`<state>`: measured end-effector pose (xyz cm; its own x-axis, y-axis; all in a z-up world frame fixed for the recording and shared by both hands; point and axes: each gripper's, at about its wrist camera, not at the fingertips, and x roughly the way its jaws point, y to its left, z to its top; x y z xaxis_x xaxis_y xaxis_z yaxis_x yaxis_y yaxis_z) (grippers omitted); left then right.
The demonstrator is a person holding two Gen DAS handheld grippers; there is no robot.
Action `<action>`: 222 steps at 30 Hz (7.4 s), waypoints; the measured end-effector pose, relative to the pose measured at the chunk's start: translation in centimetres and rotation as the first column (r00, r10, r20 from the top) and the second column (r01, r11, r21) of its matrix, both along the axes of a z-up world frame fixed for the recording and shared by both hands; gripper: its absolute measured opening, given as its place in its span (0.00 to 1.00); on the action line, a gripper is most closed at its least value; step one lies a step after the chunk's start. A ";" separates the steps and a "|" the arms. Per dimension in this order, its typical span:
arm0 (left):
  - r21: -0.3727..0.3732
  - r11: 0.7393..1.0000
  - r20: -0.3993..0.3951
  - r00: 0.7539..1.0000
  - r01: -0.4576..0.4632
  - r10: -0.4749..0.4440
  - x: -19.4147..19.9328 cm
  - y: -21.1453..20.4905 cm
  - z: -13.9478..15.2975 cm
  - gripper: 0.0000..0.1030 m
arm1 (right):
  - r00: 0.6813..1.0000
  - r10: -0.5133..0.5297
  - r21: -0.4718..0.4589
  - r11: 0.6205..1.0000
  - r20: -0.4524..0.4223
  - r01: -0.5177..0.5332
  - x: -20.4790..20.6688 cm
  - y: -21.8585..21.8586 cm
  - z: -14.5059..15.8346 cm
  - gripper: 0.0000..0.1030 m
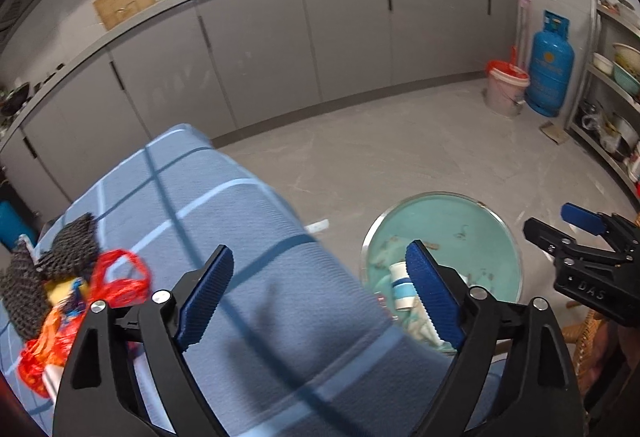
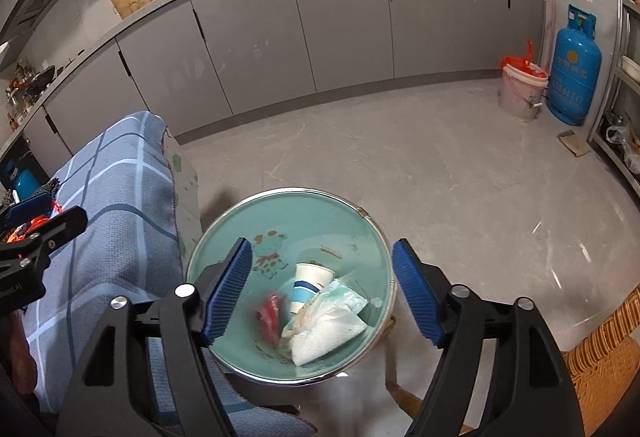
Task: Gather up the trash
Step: 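Move both open tools back over the remaining trash, then grasp the white-and-black sponge with the right tool while the left tool grasps the red wrapper, then carry the red-orange wrappers and sponge over the teal basin and open both tools, then move both open tools back over the remaining trash on the table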
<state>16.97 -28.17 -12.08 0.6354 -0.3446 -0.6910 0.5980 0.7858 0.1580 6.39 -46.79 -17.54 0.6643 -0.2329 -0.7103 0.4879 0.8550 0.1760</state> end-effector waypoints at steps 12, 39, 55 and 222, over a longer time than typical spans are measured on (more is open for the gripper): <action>-0.016 0.991 0.034 0.991 -0.130 0.130 -0.2 6.4 1.8 0.89 | 0.993 0.114 -0.012 0.993 0.034 -0.114 1.8 5.1 1.9 0.78; -0.014 0.766 0.034 0.765 -0.643 0.643 1.4 34.0 0.9 0.90 | 0.863 0.503 -0.046 0.864 0.040 -0.501 7.5 26.2 5.4 0.80; -0.017 0.713 -0.014 0.713 -0.701 0.701 1.9 38.9 -1.1 0.90 | 0.759 0.651 -0.058 0.759 0.021 -0.649 9.7 35.7 4.8 0.81; -0.020 1.000 0.097 0.995 -0.015 0.017 -2.7 2.5 0.4 0.78 | 0.997 0.067 -0.015 0.998 0.040 -0.067 0.6 3.0 -0.2 0.73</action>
